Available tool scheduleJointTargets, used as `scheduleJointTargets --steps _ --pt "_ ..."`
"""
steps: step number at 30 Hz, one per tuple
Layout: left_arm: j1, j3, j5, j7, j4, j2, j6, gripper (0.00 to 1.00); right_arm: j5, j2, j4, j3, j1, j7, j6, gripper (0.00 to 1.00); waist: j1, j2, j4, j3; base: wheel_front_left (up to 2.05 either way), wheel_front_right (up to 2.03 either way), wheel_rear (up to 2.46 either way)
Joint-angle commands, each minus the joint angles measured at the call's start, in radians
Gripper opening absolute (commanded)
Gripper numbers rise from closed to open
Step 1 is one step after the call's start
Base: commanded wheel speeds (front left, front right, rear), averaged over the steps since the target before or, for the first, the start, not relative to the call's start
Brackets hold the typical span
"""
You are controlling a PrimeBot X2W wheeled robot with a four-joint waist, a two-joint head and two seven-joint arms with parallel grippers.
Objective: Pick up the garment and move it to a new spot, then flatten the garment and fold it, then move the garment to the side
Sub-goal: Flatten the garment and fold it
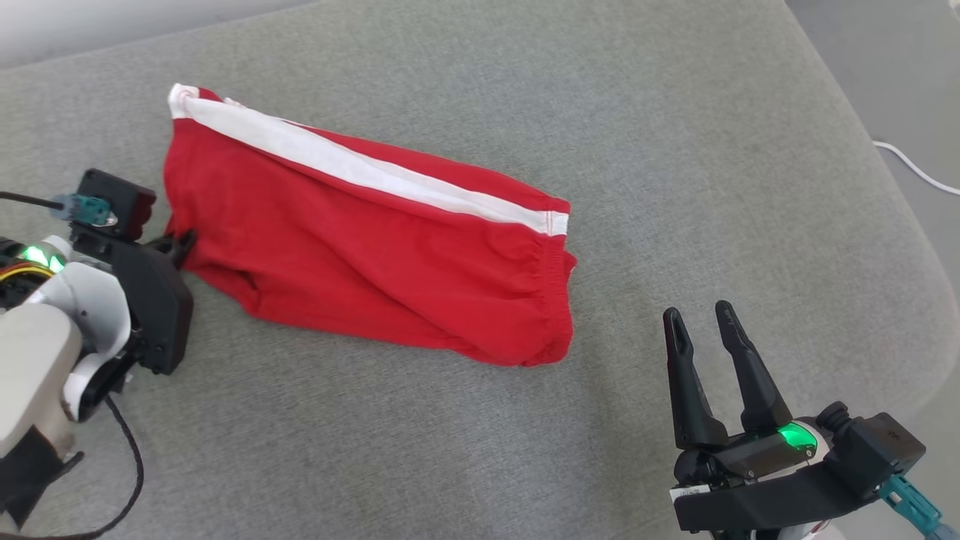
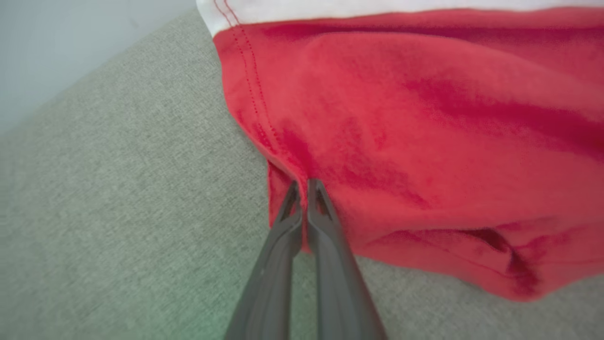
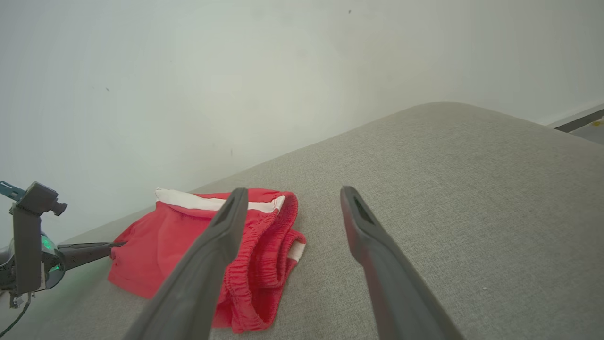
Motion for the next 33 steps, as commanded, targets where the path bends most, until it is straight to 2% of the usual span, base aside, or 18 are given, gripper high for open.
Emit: scheduleJointTargets --steps 1,11,18,26,28,33 --pt "0.019 -0.009 0.004 0.006 -0.006 -0.004 0.001 0.0 -0.009 -0.006 0.001 0.0 -0.007 -0.001 -0.002 1.0 0.0 0.0 0.015 -0.014 0.0 0.0 0.0" --pt "0.083 0.02 -0.04 -0.081 -0.1 -0.055 0.049 0.0 -0.018 -0.037 0.016 0.002 0.014 -0.001 -0.002 1.0 0.0 0.0 0.094 -0.112 0.0 0.0 0.0" --pt "0.186 0.033 -0.069 -0.137 -0.194 -0.052 0.099 0.0 -0.019 -0.04 0.025 -0.02 0.057 -0.001 -0.002 1.0 0.0 0.0 0.153 -0.175 0.0 0.0 0.0" --pt "0.331 0.044 -0.103 -0.189 -0.333 -0.037 0.18 0.0 -0.019 -0.034 0.027 -0.052 0.111 -0.001 -0.002 1.0 0.0 0.0 0.217 -0.219 0.0 0.0 0.0" --pt "0.385 0.05 -0.118 -0.21 -0.383 -0.039 0.216 0.0 -0.021 -0.031 0.023 -0.066 0.129 -0.001 -0.002 1.0 0.0 0.0 0.236 -0.223 0.0 0.0 0.0" --pt "0.463 0.048 -0.139 -0.243 -0.424 -0.049 0.25 0.0 -0.022 -0.031 0.023 -0.085 0.148 -0.001 -0.002 1.0 0.0 0.0 0.26 -0.219 0.0 0.0 0.0"
